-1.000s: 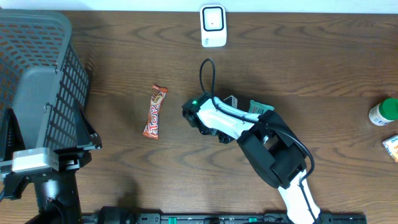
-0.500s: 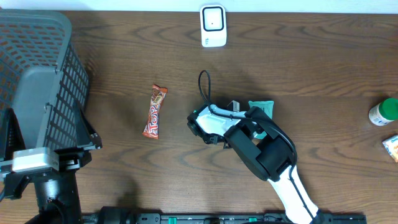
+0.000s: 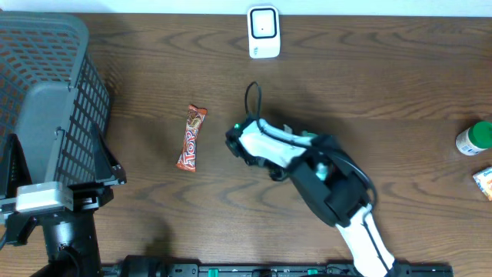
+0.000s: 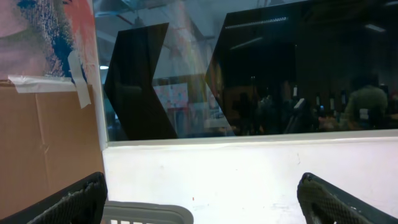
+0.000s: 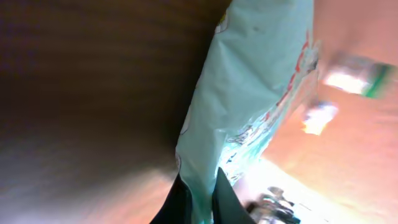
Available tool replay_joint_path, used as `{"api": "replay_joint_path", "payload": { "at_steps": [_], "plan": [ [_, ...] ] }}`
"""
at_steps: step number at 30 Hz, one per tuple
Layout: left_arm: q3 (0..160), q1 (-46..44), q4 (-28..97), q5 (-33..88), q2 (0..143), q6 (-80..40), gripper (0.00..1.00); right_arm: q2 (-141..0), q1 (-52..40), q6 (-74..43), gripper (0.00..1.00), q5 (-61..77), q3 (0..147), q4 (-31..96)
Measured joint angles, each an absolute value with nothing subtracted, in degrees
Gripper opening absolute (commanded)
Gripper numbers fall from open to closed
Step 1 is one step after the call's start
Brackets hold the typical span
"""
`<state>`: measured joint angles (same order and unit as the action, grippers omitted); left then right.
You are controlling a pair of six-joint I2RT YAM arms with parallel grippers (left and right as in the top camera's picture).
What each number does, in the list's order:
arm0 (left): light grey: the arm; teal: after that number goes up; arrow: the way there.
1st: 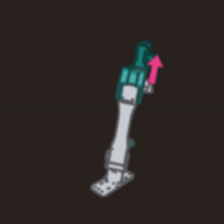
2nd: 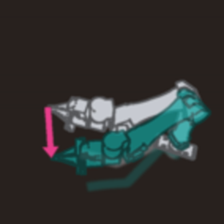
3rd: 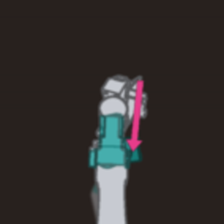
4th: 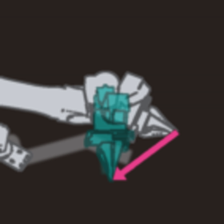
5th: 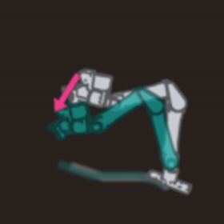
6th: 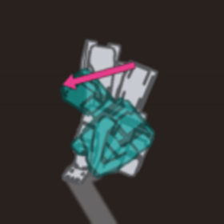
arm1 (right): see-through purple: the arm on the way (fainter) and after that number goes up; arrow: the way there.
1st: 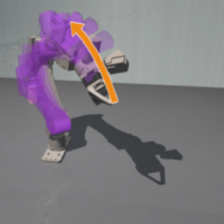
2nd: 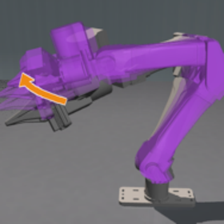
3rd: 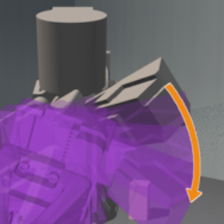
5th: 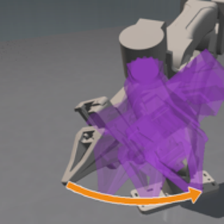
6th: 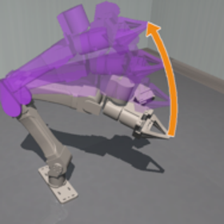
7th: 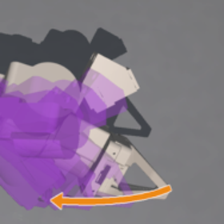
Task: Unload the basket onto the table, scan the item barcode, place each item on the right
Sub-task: 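Lift the wipes pack with the right gripper and swing it left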
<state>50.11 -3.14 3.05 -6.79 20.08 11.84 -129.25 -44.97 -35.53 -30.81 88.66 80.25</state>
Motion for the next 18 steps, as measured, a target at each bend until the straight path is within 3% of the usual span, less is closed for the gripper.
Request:
{"api": "replay_joint_path", "payload": {
  "at_steps": [11,18],
  "plan": [
    [50.11,-3.14,3.09,-6.79,20.08,11.84,0.98,-113.80,-44.75,-10.31,0.01,16.25,92.09,70.85],
    [50.11,-3.14,3.11,-6.76,20.08,11.84,0.98,-114.10,-44.34,-2.39,0.01,31.83,92.07,69.25]
  ]
}}
